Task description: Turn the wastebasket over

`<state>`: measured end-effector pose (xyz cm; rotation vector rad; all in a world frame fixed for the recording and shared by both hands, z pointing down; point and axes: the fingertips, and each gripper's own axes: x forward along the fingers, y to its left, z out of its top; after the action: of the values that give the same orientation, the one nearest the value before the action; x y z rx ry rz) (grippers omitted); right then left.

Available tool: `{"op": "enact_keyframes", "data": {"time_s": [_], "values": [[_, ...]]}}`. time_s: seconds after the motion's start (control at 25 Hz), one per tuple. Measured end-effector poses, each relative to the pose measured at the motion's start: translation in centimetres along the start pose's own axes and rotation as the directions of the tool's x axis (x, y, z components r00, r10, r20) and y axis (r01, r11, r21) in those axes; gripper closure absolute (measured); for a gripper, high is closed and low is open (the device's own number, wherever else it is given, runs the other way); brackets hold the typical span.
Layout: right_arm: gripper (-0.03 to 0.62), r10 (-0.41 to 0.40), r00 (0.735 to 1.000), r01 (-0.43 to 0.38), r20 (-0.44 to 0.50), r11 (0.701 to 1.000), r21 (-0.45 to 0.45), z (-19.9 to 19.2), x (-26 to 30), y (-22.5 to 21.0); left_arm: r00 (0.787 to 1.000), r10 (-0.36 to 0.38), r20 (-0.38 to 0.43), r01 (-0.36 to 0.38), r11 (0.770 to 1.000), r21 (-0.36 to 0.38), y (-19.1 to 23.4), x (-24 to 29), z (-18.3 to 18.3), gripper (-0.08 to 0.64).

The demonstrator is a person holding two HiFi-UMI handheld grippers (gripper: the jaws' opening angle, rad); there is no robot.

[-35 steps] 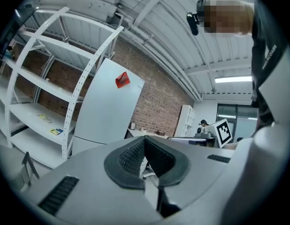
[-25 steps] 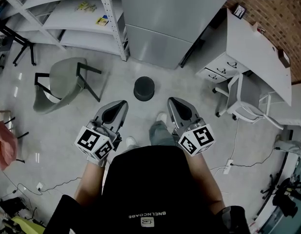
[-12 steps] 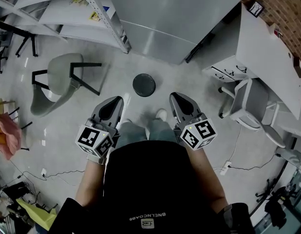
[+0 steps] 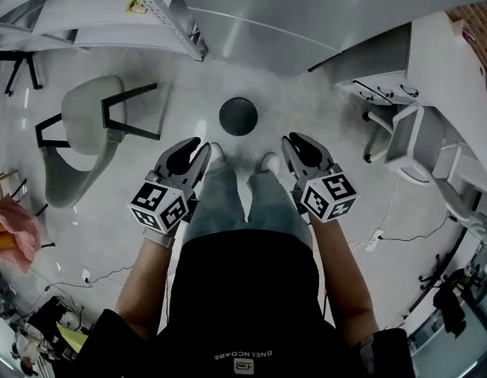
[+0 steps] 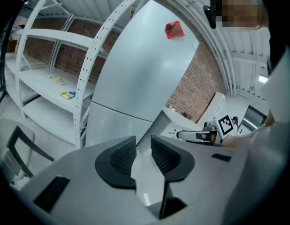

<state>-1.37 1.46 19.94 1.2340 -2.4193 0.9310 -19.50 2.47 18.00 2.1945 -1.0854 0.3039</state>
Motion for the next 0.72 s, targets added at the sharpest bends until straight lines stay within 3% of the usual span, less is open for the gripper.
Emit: {"op": "enact_keyframes", "data": {"time_s": [0.32,0.48,0.72], "values": [[0.438,-0.077,0.977,0.087,-0.199,0.995,0.041,-8.0,8.2,-2.7,0.985,-0.075,-0.154,0.055,0.990,-0.129,9.2,5.4,-7.5,0.370],[0.411,-0.090,0.954,0.115,-0.285,0.991,0.075,-13.8,11.8,-5.8,0.963,-0.123,-0.240,0.094,0.987,-0.129,12.6,9.3,-13.3,0.333],[0.356,-0.083,0.937,0.148,-0.340,0.974,0.171,-21.6,18.1,-10.7,0.930,-0.157,-0.334,0.117,0.984,-0.136,18.3,15.3,-21.8,0.304]]}}
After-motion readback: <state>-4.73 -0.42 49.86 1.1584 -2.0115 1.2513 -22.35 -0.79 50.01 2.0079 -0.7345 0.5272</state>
